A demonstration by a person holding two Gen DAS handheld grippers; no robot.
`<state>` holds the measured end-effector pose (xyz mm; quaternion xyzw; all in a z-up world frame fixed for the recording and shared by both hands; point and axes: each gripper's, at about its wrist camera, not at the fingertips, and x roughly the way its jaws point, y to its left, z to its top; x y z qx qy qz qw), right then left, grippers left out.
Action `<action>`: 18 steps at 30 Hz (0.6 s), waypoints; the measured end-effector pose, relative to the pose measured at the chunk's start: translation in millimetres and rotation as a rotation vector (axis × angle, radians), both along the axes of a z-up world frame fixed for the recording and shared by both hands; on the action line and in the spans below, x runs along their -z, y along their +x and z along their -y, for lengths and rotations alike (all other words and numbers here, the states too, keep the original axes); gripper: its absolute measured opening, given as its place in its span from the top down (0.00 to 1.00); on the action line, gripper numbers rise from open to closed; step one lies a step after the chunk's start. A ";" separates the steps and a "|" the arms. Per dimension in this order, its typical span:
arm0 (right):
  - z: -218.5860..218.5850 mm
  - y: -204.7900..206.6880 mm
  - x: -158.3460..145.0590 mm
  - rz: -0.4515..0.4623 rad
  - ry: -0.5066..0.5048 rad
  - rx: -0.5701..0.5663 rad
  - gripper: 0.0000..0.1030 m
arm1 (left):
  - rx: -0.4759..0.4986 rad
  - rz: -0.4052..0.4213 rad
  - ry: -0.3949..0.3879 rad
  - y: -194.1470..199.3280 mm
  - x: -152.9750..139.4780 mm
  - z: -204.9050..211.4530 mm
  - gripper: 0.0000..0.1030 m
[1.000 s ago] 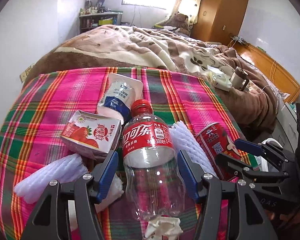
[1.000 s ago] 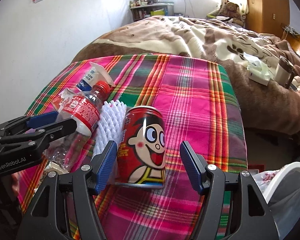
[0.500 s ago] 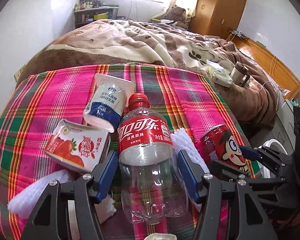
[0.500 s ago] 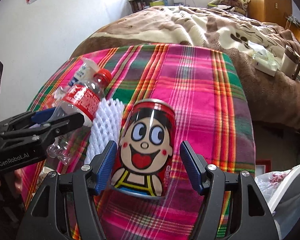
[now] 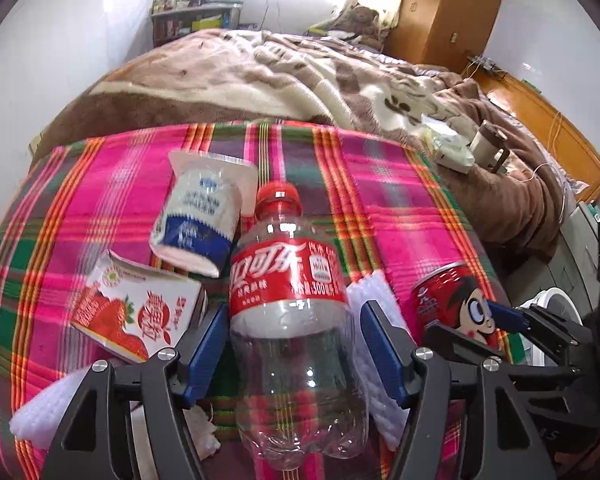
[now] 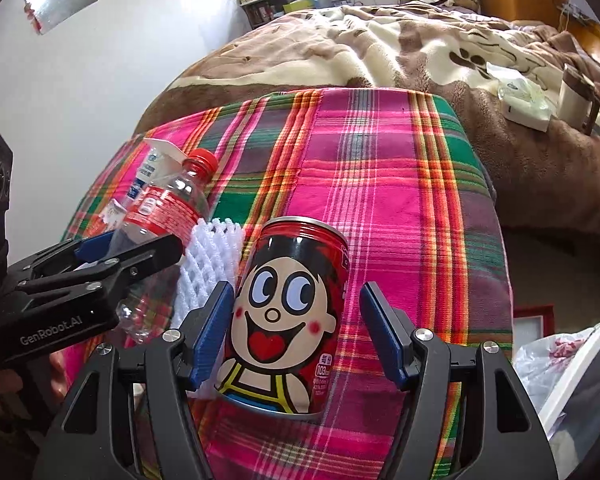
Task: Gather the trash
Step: 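Grasp the red cartoon can with the right gripper while the left grasps the plastic bottle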
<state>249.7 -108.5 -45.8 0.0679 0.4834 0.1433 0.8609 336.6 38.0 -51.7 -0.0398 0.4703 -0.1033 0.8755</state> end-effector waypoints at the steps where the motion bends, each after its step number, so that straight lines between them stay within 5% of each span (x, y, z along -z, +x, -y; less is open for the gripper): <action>1: -0.3 1.3 0.5 -0.002 -0.007 -0.001 0.36 | -0.007 -0.002 -0.007 0.7 1.5 -1.1 0.35; 4: 1.5 2.0 3.4 -0.012 0.008 -0.003 0.45 | -0.020 0.000 -0.029 0.8 3.7 -4.8 0.39; 18: 8.6 -23.1 -4.9 0.065 0.022 0.032 0.46 | -0.045 0.070 -0.035 -30.6 -7.2 -11.3 0.39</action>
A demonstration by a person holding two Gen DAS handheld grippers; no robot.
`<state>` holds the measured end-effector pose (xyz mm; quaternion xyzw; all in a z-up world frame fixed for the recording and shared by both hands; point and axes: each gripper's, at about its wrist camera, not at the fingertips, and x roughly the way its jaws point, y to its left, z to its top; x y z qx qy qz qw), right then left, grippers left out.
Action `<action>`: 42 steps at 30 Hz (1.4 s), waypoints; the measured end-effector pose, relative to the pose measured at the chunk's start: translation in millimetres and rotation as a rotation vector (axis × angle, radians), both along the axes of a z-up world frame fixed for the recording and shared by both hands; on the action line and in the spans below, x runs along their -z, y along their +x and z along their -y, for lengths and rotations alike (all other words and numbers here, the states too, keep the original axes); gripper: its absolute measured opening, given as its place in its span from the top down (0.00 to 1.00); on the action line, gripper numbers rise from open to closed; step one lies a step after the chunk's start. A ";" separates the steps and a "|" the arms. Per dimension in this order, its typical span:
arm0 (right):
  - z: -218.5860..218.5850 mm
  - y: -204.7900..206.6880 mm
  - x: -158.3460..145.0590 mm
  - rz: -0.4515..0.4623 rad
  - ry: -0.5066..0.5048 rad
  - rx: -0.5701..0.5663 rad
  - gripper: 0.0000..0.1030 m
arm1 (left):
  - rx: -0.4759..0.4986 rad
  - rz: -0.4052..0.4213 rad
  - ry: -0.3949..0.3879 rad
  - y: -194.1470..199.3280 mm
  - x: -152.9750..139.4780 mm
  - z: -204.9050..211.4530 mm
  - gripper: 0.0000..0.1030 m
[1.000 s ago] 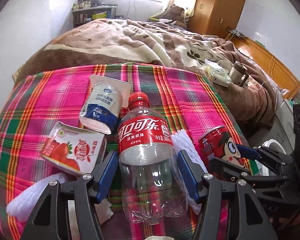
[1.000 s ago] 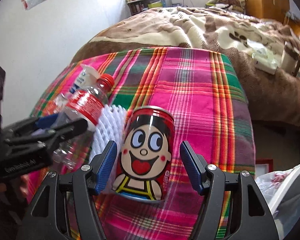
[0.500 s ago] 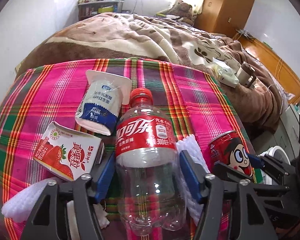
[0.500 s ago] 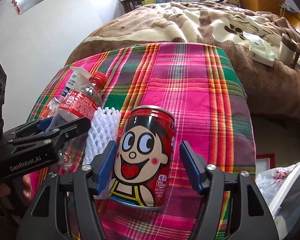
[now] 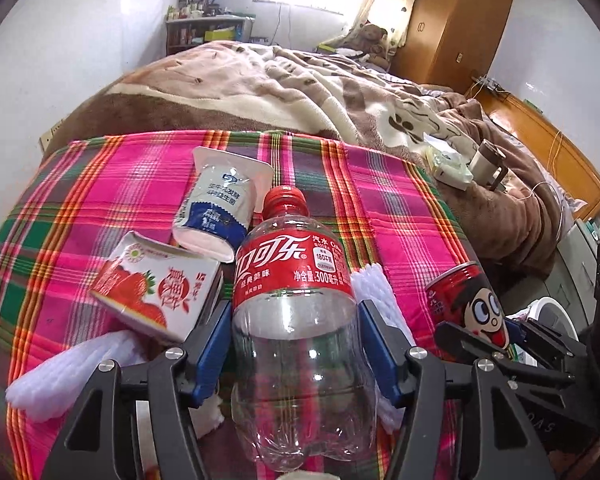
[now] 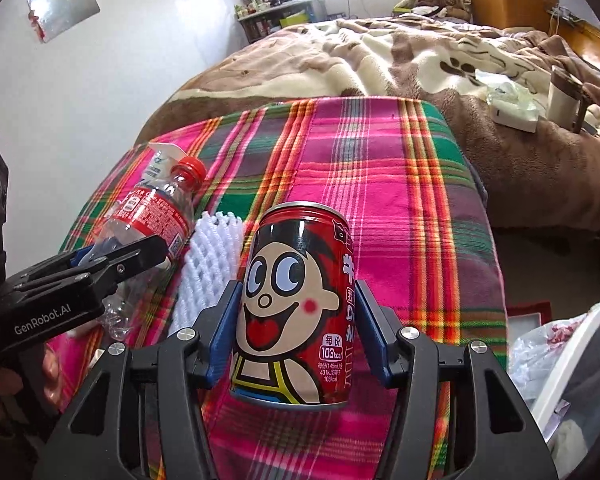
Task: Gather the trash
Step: 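Grasp the red cartoon can with the right gripper while the left grasps the plastic bottle, then carry the can and bottle over the wastebasket and open both grippers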
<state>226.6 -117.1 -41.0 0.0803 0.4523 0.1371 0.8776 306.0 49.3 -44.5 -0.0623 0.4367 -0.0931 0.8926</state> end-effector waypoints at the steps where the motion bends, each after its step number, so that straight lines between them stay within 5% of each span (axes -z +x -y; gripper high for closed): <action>1: -0.3 -1.6 -1.1 0.005 -0.002 0.003 0.46 | 0.001 0.002 -0.004 -3.7 -1.3 -0.1 0.39; 25: 54.1 -94.8 -56.2 0.192 0.063 0.119 0.46 | 0.085 0.186 -0.047 -116.6 -70.9 43.9 0.39; 42: 117.8 -149.1 -71.1 0.288 0.016 0.294 0.45 | 0.253 0.263 -0.075 -175.3 -90.6 120.2 0.39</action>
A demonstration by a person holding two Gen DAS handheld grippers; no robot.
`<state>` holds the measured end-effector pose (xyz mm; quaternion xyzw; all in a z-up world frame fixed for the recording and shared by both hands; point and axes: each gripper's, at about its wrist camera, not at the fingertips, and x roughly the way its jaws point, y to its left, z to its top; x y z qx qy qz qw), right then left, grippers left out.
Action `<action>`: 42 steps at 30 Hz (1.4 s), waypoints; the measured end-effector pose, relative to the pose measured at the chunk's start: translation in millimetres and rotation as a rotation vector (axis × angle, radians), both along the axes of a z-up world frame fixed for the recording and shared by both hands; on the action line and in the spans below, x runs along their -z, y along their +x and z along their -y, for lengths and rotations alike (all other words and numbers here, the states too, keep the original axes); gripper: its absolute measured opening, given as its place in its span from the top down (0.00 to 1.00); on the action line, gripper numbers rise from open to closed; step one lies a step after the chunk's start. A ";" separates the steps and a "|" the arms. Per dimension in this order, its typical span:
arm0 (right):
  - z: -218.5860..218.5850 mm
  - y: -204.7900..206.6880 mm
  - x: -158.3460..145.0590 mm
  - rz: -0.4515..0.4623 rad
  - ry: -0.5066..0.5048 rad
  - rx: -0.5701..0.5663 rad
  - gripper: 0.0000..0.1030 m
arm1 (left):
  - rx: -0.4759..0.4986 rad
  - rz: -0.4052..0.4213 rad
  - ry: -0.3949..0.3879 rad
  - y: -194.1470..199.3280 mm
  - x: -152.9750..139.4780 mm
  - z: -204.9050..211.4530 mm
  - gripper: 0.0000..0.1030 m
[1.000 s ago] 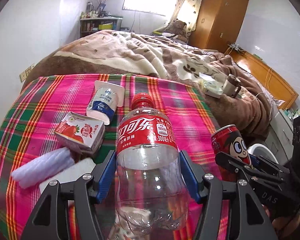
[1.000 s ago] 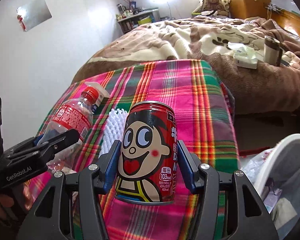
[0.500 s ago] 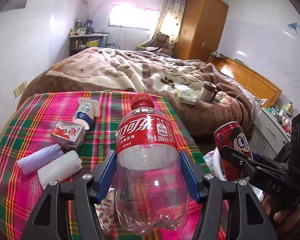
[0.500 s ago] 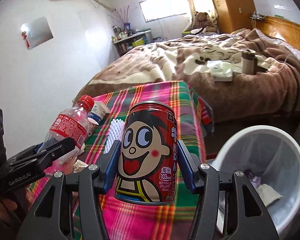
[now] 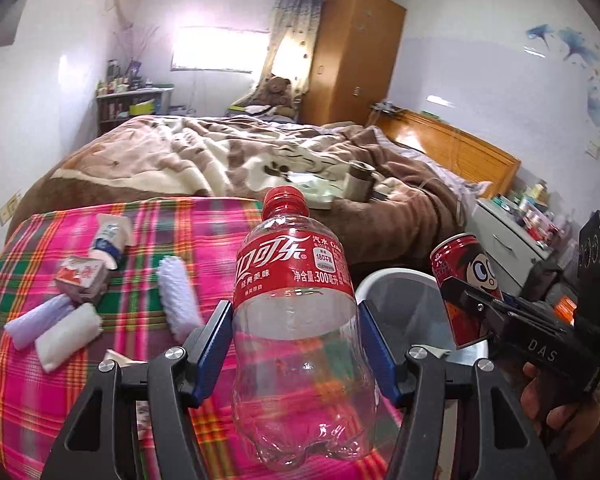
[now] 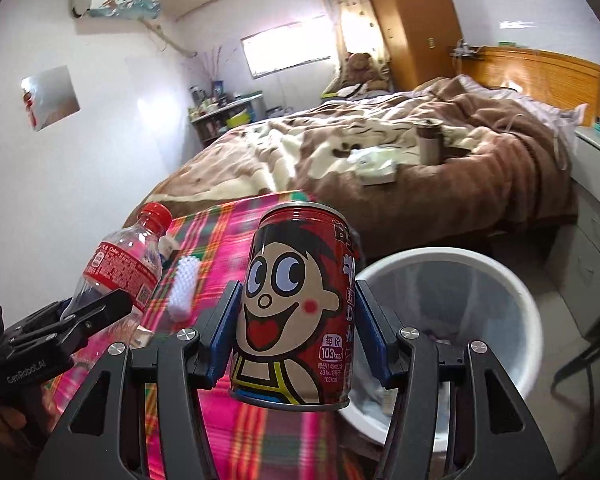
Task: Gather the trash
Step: 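Carry the can and bottle over the wastebasket and open both grippers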
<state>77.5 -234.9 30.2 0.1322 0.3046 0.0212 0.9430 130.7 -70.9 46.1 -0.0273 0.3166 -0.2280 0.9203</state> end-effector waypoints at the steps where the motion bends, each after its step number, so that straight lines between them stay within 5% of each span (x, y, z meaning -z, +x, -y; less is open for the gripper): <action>1: 5.0 -2.1 0.2 0.002 -0.003 0.015 0.45 | 0.012 0.002 0.001 -2.1 0.1 5.3 0.39; 14: 54.3 -19.3 9.2 -0.017 -0.018 0.138 0.45 | 0.176 -0.020 -0.010 -10.4 9.1 81.6 0.39; 23: 87.3 -18.2 34.3 -0.108 -0.017 0.197 0.45 | 0.261 -0.054 0.028 -4.4 28.1 130.5 0.39; 42: 103.5 -9.6 53.7 -0.210 -0.063 0.192 0.45 | 0.265 -0.105 0.052 16.4 50.4 166.8 0.35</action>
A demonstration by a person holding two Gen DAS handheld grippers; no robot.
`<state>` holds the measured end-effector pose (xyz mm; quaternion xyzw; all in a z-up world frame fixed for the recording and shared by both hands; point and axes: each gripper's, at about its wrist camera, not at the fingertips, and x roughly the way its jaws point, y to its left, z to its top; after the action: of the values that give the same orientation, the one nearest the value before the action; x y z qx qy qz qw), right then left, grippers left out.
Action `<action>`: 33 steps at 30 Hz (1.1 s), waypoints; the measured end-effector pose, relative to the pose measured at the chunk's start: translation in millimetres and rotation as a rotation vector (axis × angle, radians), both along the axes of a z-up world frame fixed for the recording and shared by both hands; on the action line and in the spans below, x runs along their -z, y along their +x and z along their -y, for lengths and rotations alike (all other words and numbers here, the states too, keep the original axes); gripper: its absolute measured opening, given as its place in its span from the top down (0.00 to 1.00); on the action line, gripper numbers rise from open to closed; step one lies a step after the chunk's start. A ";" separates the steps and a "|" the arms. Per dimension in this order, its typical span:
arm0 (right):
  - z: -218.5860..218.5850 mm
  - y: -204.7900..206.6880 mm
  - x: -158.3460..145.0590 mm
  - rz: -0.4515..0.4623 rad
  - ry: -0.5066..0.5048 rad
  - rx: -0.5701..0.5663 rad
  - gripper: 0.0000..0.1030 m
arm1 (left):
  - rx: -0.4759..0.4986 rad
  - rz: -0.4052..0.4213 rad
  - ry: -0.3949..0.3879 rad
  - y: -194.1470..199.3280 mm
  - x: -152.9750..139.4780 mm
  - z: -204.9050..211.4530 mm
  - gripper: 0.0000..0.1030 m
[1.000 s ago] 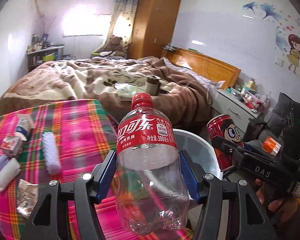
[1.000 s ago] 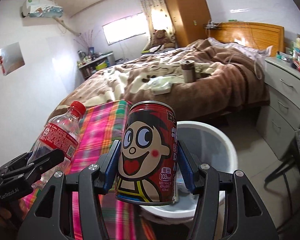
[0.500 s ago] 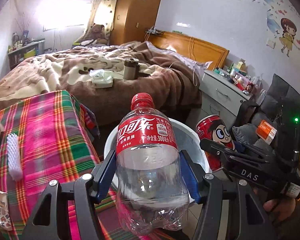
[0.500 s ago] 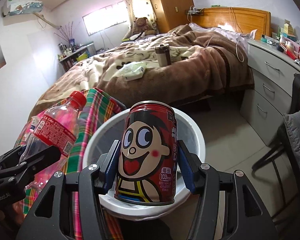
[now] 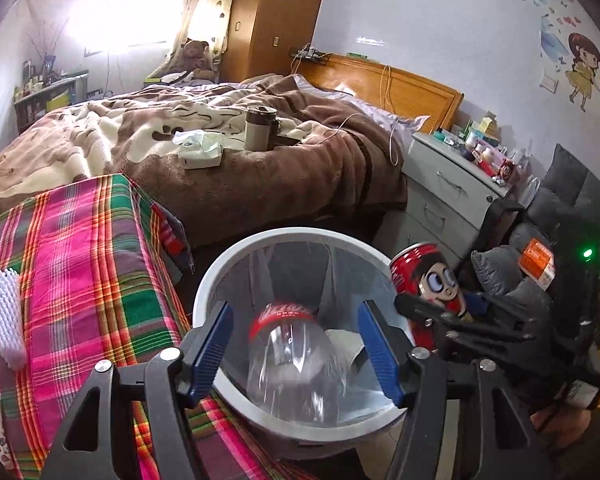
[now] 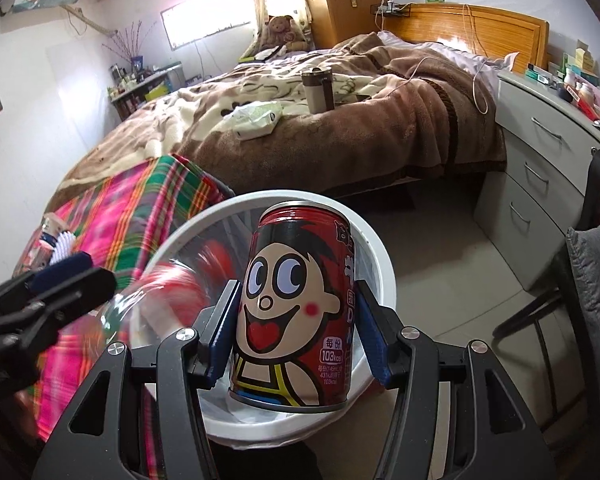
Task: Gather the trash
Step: 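Carry the can and bottle over the wastebasket and open both grippers, then move both grippers back over the table toward the foam net and wrapper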
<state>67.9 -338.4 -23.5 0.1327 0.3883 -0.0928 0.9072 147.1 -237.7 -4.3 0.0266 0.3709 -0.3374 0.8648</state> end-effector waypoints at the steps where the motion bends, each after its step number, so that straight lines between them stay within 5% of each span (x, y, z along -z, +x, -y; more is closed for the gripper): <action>1: 0.0 0.7 1.6 -0.011 -0.005 0.007 0.45 | -0.003 -0.004 0.003 0.7 0.6 -0.1 0.35; 5: 3.2 -1.8 0.3 0.001 0.006 0.014 0.32 | -0.012 -0.010 -0.003 2.3 1.5 -5.9 0.35; 33: -64.1 -12.0 -35.1 0.140 -0.013 -0.066 0.32 | -0.176 0.095 -0.035 -20.8 -31.3 -113.8 0.35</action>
<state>55.8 -274.3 11.5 0.1203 0.3276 -0.0559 0.9354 126.3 -124.0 27.0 -0.0050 0.3246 -0.2650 0.9080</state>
